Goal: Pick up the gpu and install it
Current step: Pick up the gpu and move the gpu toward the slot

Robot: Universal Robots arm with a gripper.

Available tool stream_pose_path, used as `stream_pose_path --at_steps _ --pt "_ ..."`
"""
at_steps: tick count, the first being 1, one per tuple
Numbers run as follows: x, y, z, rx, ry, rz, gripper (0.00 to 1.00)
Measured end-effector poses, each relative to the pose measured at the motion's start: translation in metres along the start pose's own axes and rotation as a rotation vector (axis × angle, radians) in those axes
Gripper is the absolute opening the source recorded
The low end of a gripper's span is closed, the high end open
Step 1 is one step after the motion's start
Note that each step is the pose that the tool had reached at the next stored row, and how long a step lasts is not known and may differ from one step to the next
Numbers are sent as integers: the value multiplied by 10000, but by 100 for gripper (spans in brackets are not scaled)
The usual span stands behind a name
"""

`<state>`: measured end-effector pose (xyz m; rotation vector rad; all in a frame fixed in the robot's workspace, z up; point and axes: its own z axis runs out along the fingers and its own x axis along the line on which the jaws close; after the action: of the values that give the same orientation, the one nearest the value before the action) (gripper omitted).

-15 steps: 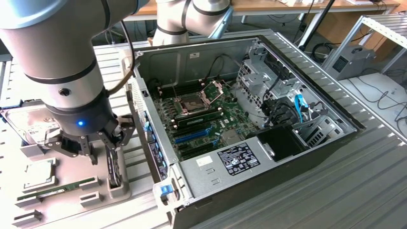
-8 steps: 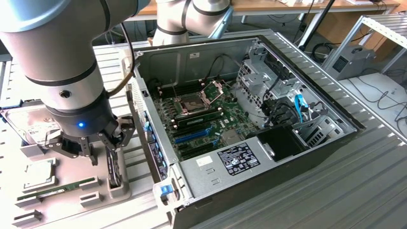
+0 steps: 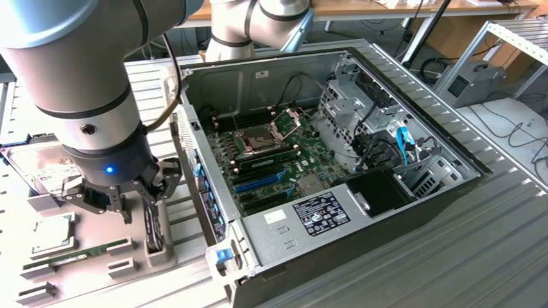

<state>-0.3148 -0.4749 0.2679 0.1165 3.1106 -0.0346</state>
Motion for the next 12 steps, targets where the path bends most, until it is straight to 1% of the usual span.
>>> stream_pose_path --at_steps 12 --pt "7 1 59 -1 -1 0 42"
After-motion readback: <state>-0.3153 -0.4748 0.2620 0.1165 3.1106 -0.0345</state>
